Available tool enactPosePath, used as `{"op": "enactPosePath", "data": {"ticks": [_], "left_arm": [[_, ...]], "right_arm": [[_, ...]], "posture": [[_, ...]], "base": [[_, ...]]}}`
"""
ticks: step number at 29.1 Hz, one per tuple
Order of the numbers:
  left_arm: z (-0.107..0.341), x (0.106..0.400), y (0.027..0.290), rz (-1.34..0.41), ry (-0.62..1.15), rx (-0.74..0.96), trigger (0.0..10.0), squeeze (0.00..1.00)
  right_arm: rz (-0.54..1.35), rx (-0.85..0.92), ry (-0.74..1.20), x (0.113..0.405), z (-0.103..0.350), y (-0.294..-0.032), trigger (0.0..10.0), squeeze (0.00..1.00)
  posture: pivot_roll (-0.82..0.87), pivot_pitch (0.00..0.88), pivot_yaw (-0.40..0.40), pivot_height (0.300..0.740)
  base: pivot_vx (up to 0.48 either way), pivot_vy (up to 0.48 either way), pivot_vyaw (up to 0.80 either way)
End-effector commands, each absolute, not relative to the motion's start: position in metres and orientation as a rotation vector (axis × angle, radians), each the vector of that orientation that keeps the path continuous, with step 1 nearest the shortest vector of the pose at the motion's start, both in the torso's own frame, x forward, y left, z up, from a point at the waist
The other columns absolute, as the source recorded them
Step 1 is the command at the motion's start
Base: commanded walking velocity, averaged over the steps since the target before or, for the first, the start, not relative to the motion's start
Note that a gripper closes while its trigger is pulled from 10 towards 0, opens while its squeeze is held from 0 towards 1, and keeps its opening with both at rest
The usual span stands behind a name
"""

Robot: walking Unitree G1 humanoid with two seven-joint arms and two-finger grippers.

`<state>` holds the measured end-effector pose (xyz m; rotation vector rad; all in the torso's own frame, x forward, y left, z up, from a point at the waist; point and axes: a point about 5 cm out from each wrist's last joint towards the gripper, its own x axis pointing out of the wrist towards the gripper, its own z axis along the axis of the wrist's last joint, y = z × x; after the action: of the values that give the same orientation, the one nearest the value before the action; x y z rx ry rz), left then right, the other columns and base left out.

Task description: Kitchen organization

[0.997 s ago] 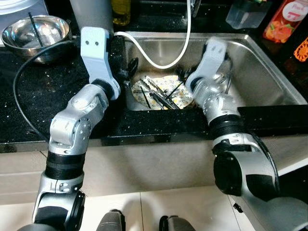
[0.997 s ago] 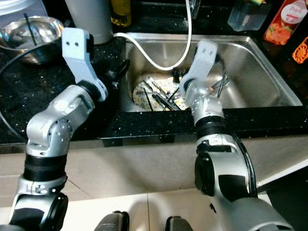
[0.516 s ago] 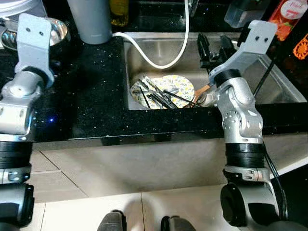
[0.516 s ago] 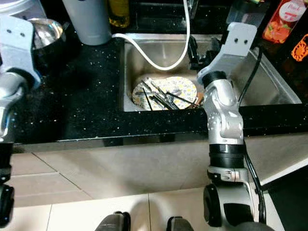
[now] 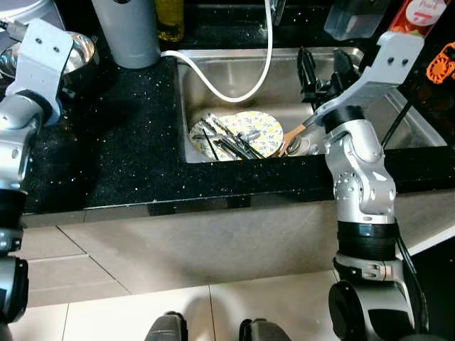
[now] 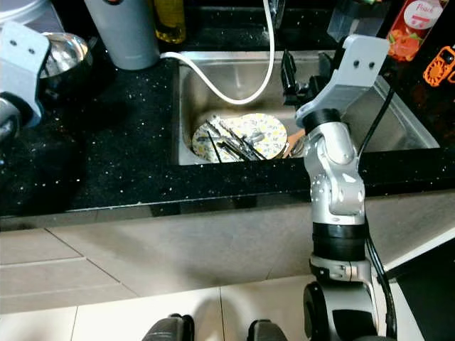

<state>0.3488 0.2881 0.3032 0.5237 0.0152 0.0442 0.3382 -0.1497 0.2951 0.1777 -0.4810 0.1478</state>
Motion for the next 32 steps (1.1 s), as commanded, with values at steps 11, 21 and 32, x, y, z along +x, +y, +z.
{"op": "enactPosePath", "data": {"ticks": [11, 21, 32], "left_arm": [[0.296, 0.351, 0.325, 0.028, 0.089, 0.425, 10.0, 0.00], [0.290, 0.350, 0.345, 0.057, 0.138, 0.394, 4.6, 0.00], [0.282, 0.349, 0.349, 0.062, 0.161, 0.396, 0.0, 0.00]], "right_arm": [[0.154, 0.179, -0.495, 0.331, 0.299, -0.150, 10.0, 0.00], [0.161, 0.178, -0.490, 0.331, 0.299, -0.149, 10.0, 0.00], [0.167, 0.180, -0.487, 0.332, 0.299, -0.147, 10.0, 0.00]], "posture": [[0.10, 0.080, 0.000, 0.740], [0.11, 0.085, -0.006, 0.740], [0.11, 0.086, -0.010, 0.740]], "base": [[0.000, 0.000, 0.00], [0.000, 0.000, 0.00], [0.000, 0.000, 0.00]]}}
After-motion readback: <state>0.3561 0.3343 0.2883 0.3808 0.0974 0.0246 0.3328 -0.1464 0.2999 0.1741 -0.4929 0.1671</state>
